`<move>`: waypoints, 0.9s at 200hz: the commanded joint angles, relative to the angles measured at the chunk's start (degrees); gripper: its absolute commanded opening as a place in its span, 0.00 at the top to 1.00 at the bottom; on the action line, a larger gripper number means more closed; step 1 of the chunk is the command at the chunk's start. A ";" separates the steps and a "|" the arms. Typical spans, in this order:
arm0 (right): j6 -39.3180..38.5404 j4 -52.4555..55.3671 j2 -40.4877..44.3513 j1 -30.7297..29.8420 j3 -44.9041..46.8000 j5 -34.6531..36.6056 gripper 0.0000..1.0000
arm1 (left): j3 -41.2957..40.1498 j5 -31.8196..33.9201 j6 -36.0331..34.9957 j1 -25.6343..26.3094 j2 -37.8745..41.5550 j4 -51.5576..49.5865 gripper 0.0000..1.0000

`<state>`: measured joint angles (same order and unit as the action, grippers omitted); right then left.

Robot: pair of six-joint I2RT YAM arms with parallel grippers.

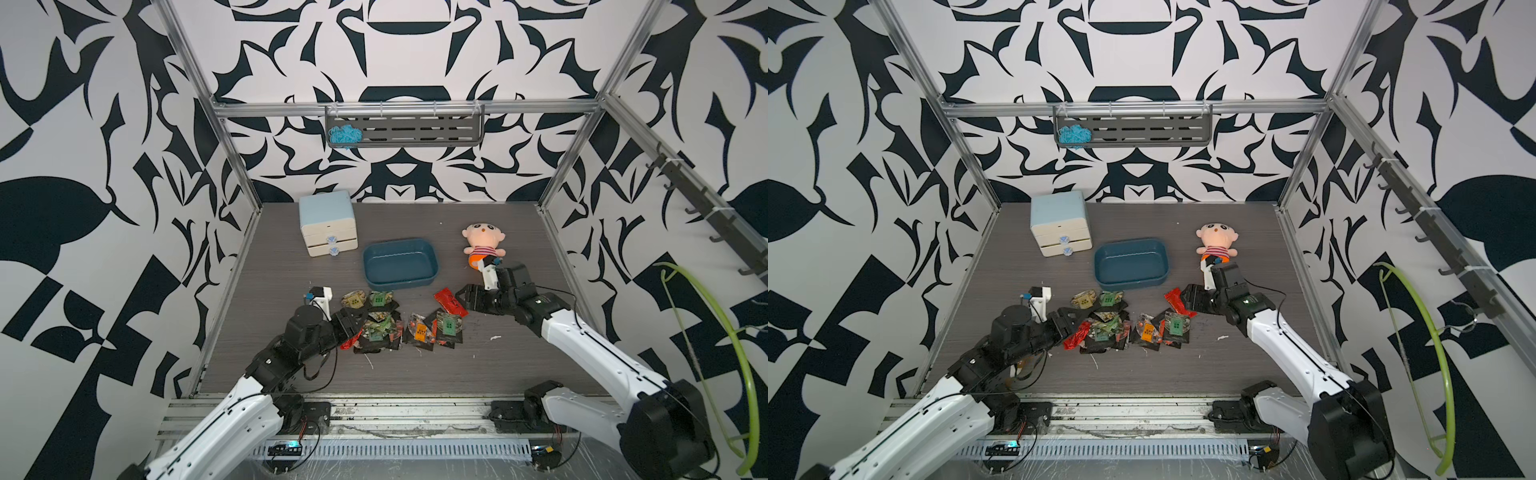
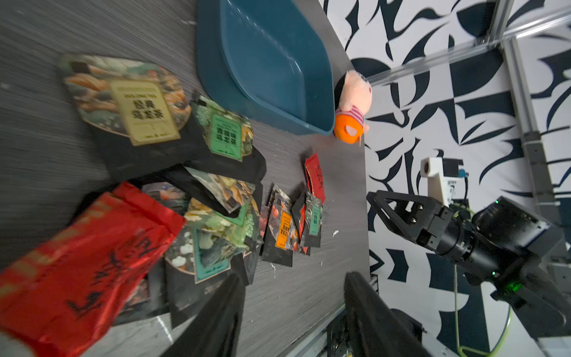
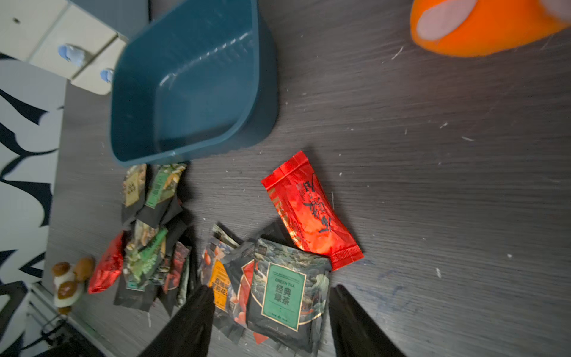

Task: Put the tea bags into the storage box
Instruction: Pick up the tea bag from the center of the board.

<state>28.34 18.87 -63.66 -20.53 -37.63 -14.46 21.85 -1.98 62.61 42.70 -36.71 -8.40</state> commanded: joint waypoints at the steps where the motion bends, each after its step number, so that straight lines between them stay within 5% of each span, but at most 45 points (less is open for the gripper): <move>1: 0.66 -3.29 0.75 -0.93 4.29 4.52 0.40 | 3.08 10.66 0.90 7.78 -8.10 7.66 0.45; 43: 2.86 -13.64 0.11 -1.09 12.36 4.15 0.45 | 17.09 10.02 -2.55 15.77 -33.09 11.38 0.49; 70: 2.78 -17.57 -4.39 -1.11 13.42 2.40 0.58 | 25.06 7.21 -4.49 17.23 -45.80 11.66 0.50; 180: 3.04 -21.31 -6.39 -1.17 14.74 -0.52 0.70 | 39.32 3.41 -4.22 17.17 -67.64 7.68 0.59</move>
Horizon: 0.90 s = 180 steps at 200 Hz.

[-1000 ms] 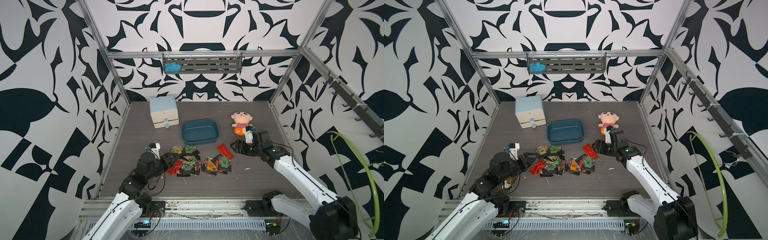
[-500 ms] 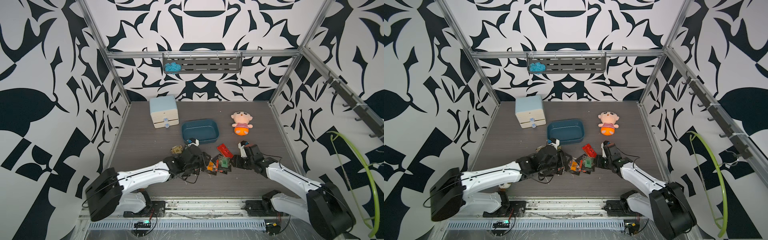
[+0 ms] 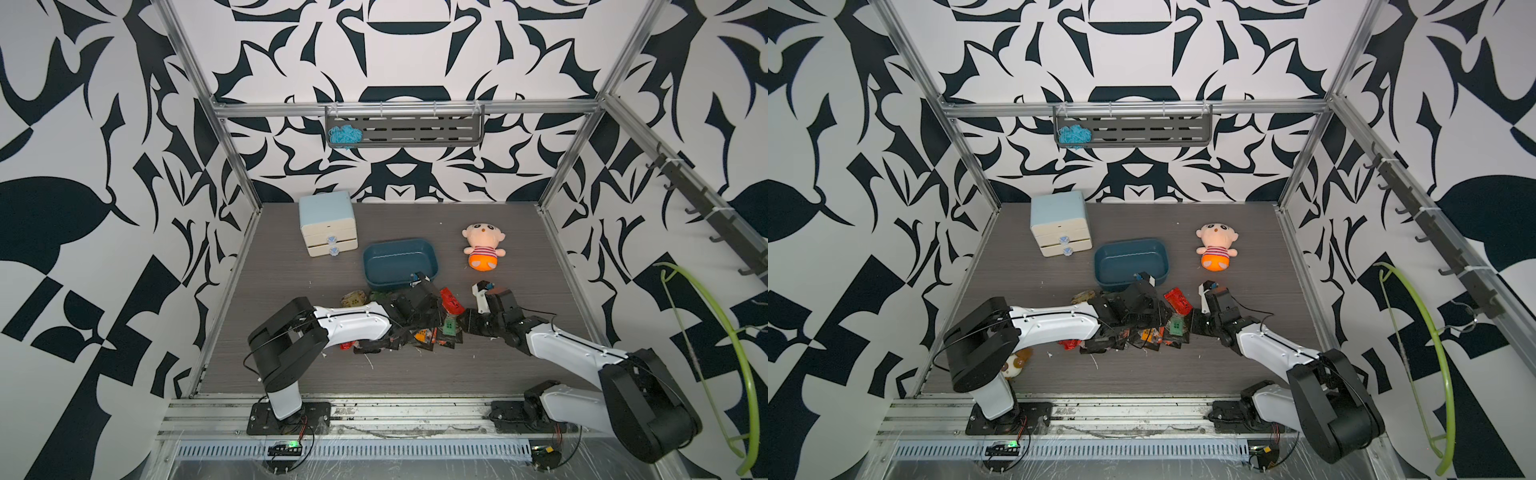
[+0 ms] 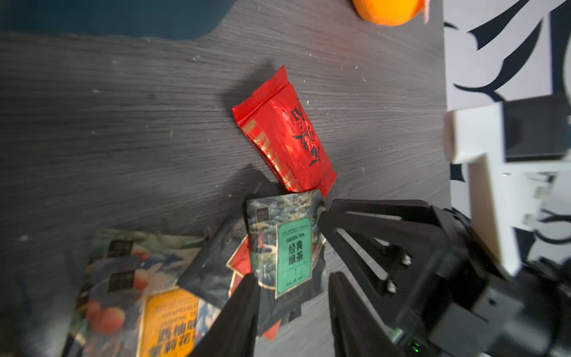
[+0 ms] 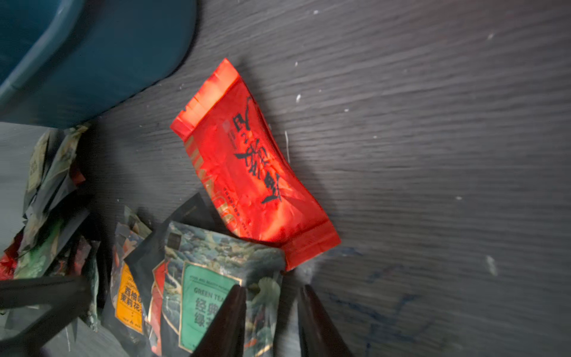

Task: Put the tea bags into the storage box
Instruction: Pick up the tea bag from the center of the board.

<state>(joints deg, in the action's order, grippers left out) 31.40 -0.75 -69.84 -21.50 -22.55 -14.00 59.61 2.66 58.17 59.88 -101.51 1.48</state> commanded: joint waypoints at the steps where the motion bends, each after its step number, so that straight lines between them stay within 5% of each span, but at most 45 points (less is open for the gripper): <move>1: -0.02 -1.69 -0.20 -0.21 -0.28 -1.01 0.70 | 1.60 -1.24 0.29 -0.02 -3.00 -2.28 0.59; 180: -0.02 -1.28 -1.86 -1.36 -0.93 -0.61 0.79 | 2.71 -4.40 4.75 -0.11 -8.57 1.57 0.72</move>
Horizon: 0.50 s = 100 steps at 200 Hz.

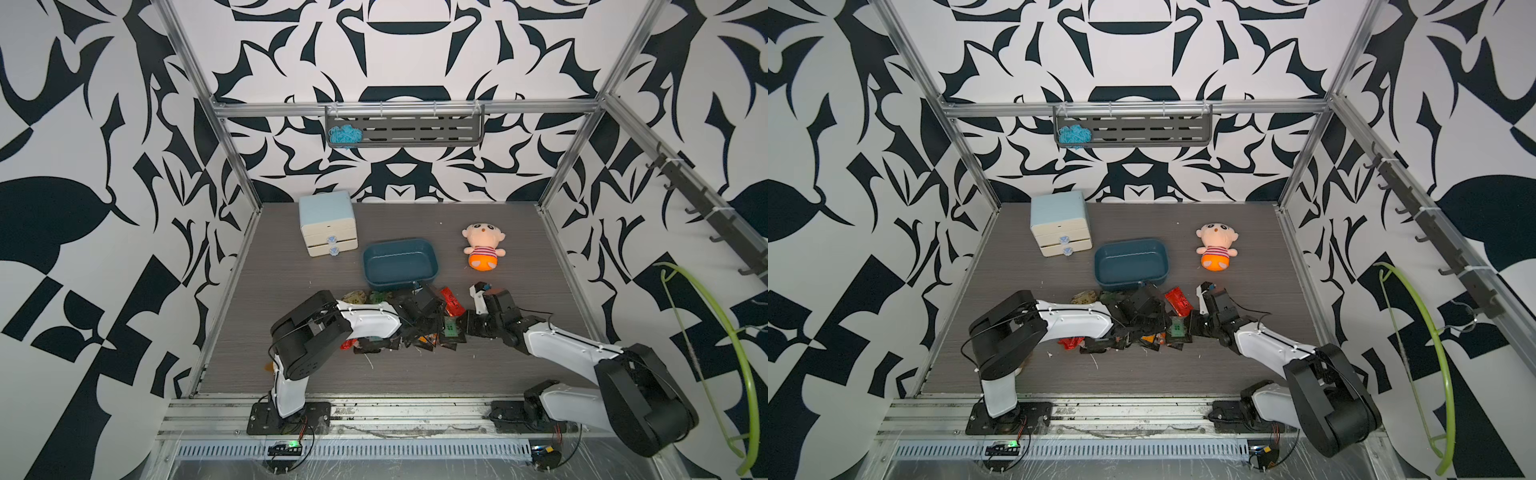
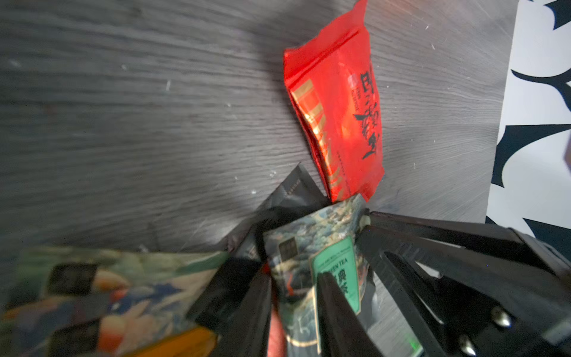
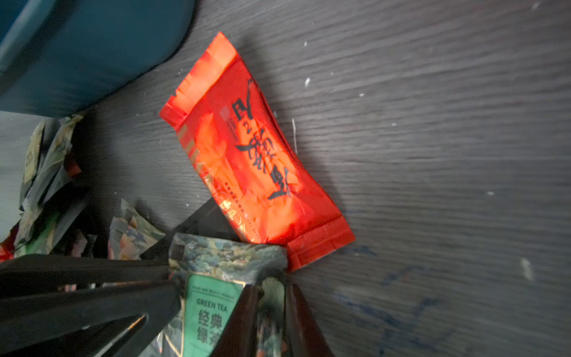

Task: Put the tea bags into the storage box
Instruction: Pick up the tea bag from the center of the board.

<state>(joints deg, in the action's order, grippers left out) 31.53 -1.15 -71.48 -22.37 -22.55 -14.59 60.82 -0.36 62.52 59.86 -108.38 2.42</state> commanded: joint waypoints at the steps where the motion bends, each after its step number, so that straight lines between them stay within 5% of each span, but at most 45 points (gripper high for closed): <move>1: -0.15 -0.88 -0.19 -0.48 -0.93 -0.01 0.79 | 1.55 -1.44 0.40 -0.09 -1.73 0.65 0.72; 100: -0.17 -0.87 -0.26 -1.05 -0.90 0.70 0.79 | 0.56 -3.57 2.67 -0.51 -1.78 4.71 0.84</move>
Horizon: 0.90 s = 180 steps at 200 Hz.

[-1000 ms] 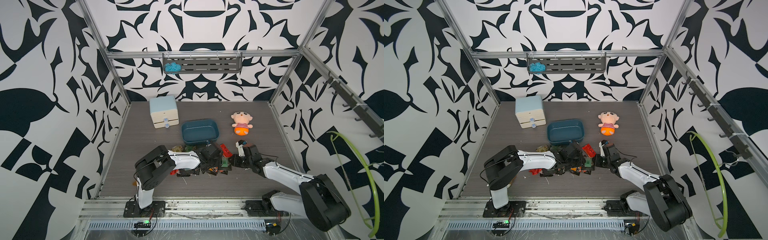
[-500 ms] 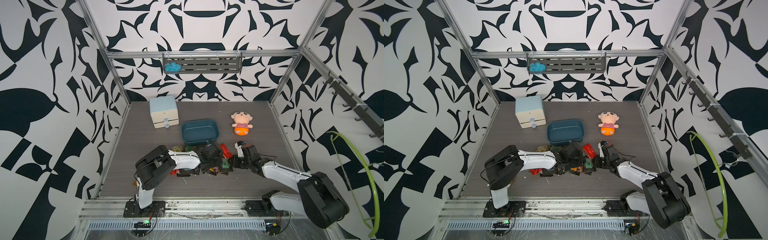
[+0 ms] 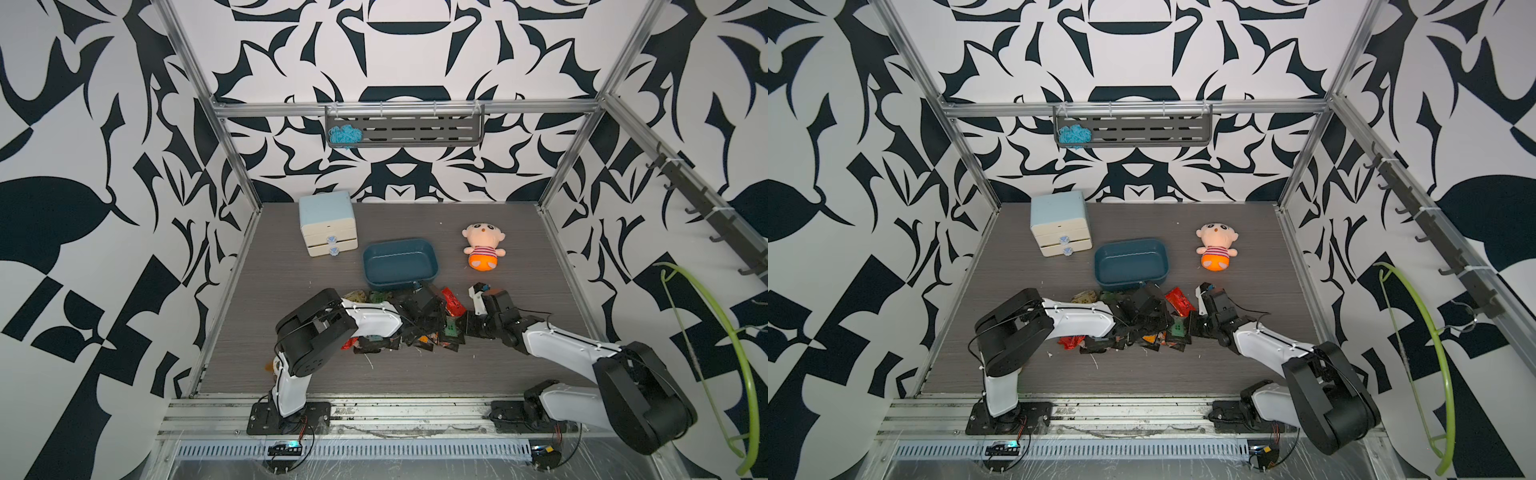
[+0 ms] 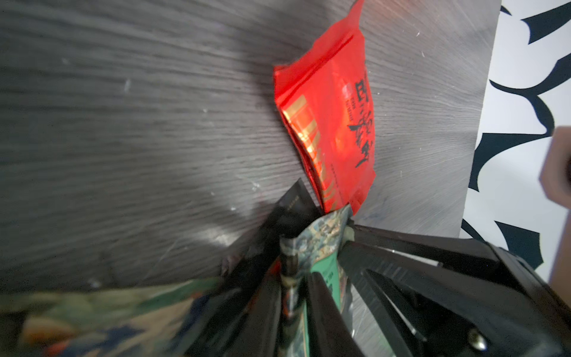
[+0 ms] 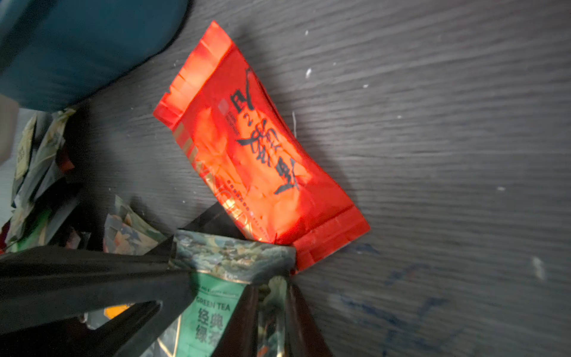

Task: Put the tea bags into the storage box
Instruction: Pick up the tea bag from the center of the board.

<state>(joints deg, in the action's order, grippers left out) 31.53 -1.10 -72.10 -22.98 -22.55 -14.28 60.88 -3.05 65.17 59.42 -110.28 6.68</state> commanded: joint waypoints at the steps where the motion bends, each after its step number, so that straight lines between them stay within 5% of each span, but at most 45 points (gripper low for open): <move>1: -0.16 -0.92 0.32 -0.46 -0.87 0.40 0.79 | 0.43 -0.85 0.04 -0.08 0.18 0.45 0.84; 26: -0.31 -0.83 0.54 -0.48 -1.01 0.40 0.79 | -0.10 -1.03 -0.21 -0.09 0.89 0.49 1.00; 134: 1.24 1.20 15.56 -0.53 3.45 10.03 0.69 | -5.34 3.14 -3.26 -0.36 15.84 -8.03 1.00; 180: 1.70 3.15 21.09 -0.48 4.66 12.44 0.62 | -1.45 18.19 -8.87 -0.44 24.02 -26.38 1.00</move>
<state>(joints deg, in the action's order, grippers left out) 32.84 1.08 -52.93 -23.24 -18.52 -4.43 56.69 4.47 60.93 59.20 -90.13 -6.42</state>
